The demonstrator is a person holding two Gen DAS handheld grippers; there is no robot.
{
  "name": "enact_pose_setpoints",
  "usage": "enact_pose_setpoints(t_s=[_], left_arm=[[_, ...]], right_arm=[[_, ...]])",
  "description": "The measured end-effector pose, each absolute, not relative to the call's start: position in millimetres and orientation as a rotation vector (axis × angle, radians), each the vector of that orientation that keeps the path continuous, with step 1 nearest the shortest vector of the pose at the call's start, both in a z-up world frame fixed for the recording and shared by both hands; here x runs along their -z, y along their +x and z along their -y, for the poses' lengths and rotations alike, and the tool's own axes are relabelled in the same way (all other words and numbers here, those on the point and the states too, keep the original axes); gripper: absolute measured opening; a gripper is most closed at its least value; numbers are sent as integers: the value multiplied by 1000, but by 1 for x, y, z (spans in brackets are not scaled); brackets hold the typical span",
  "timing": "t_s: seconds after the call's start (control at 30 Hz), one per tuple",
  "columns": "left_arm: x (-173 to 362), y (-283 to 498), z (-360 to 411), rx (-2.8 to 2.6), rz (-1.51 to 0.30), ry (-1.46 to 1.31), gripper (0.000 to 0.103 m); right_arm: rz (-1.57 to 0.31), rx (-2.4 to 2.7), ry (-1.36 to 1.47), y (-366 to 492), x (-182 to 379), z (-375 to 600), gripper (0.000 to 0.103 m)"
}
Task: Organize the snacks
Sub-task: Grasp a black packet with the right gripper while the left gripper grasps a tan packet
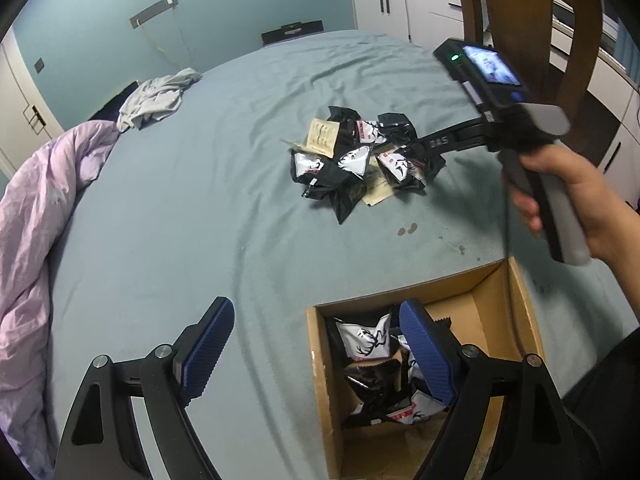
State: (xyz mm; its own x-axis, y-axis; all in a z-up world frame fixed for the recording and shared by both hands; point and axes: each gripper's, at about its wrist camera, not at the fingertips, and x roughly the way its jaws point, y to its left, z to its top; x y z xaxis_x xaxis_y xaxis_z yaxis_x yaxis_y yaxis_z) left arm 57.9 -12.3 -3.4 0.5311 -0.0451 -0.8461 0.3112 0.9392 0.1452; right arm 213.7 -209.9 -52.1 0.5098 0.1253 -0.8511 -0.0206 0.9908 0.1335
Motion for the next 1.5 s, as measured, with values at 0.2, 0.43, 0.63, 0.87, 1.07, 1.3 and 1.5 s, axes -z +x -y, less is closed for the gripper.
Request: enact_pose_setpoints(t_s=[0.2, 0.43, 0.63, 0.87, 1.07, 1.3, 1.5], left_arm=[[7, 67, 6, 221, -1027, 217, 86], [11, 77, -3, 243, -1074, 127, 86], [8, 101, 0, 248, -1067, 143, 86], [12, 167, 12, 211, -1087, 128, 86], [21, 241, 20, 148, -1114, 88, 79], [67, 320, 13, 92, -1293, -88, 58], [99, 344, 10, 78, -1381, -189, 20]], right_arm=[[-1043, -77, 95, 238, 70, 194, 47], [-923, -66, 175, 215, 29, 204, 45], [-930, -118, 322, 163, -8, 229, 45], [-866, -147, 368, 87, -26, 249, 45], [-876, -113, 379, 24, -2, 254, 45], [-934, -114, 377, 46, 13, 255, 45], [-975, -97, 379, 58, 28, 257, 45]])
